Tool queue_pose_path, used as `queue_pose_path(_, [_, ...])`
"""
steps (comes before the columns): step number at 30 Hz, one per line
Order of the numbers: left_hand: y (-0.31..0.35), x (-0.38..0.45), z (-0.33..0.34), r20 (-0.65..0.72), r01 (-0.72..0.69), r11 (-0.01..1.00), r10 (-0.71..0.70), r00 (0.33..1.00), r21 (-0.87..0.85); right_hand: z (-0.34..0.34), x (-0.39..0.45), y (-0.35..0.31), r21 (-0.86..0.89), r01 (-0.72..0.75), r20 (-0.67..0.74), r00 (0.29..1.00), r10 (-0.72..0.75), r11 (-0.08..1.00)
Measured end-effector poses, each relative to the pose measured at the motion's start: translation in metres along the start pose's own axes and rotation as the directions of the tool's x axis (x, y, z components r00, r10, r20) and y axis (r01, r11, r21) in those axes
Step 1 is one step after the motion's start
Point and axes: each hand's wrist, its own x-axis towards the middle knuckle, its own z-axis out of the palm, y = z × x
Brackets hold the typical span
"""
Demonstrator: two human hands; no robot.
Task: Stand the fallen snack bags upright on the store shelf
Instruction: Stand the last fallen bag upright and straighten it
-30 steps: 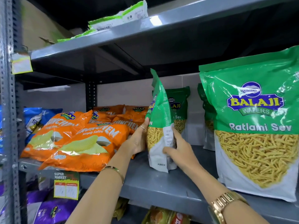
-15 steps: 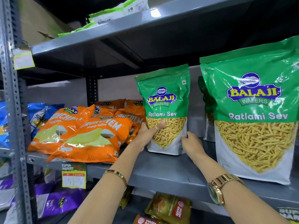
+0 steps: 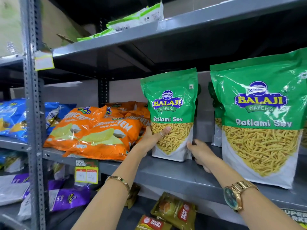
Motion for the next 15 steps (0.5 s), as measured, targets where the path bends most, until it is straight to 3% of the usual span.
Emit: queue_pose_path(15, [0.008,-0.041,-0.015,-0.035,-0.009,1.000,0.010,0.999,0.020,0.003,-0.040,-0.004,0.005,0.090,0.010,0.996,-0.090,0.996])
